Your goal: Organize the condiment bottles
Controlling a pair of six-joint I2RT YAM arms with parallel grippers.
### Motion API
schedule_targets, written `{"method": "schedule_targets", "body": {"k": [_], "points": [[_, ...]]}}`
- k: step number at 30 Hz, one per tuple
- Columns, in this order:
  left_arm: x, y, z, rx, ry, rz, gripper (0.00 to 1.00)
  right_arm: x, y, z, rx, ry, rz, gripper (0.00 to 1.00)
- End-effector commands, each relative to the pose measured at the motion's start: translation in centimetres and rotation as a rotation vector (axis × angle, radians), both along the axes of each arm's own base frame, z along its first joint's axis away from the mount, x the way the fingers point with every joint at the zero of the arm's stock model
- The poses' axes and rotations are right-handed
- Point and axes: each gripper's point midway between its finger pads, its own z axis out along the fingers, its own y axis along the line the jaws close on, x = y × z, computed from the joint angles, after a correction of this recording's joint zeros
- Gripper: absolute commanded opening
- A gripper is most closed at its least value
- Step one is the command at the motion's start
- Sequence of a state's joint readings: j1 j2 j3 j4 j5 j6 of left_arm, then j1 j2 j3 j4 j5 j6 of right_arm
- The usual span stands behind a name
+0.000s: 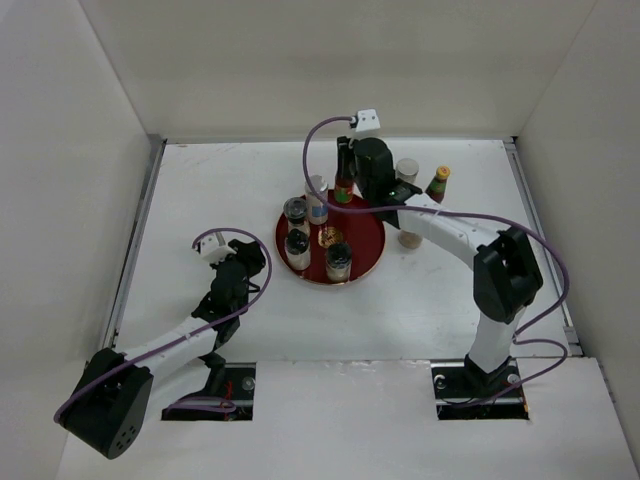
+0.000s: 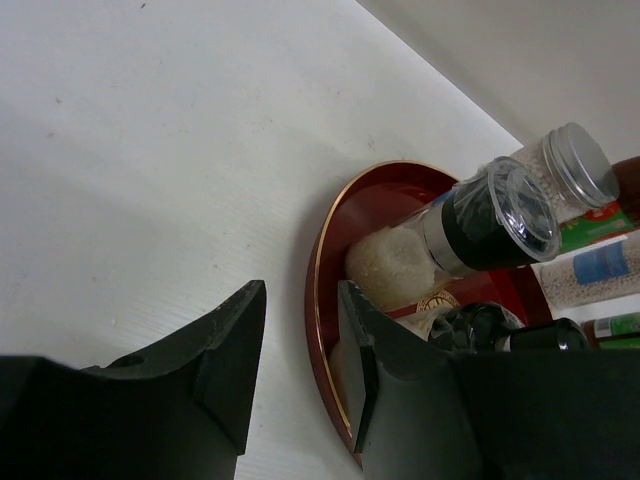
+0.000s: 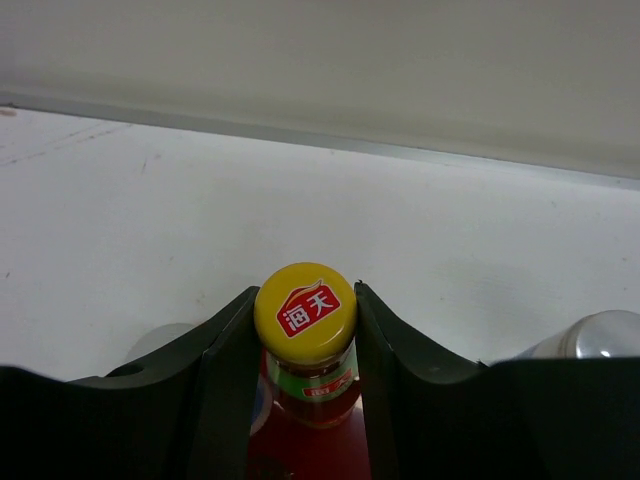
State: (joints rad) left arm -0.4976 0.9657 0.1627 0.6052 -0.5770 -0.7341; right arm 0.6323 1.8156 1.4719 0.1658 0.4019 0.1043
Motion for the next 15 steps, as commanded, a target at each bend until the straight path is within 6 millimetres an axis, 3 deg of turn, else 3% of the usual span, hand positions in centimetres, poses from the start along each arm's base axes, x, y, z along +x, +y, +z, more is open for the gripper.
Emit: {"method": "schedule_targets", "body": {"k": [1,5,15], "points": [[0.6,-0.2,2.3,-0.052,-0.075,0.001,0.33,0.6,1.4,5.7,0.124,-0.165,0.006,0.27],[0.7,-0.4,2.2,-0.051,-0.068,-0.006,0.33,-0.2,1.8,4.7,0.119,-0.147,0.007,0.27],[0.7,-0.6,2.2,-0.054,-0.068,-0.012,0.33,-4.4,1.2,2.5,0.122,-0.098,-0.004,0.26]]}}
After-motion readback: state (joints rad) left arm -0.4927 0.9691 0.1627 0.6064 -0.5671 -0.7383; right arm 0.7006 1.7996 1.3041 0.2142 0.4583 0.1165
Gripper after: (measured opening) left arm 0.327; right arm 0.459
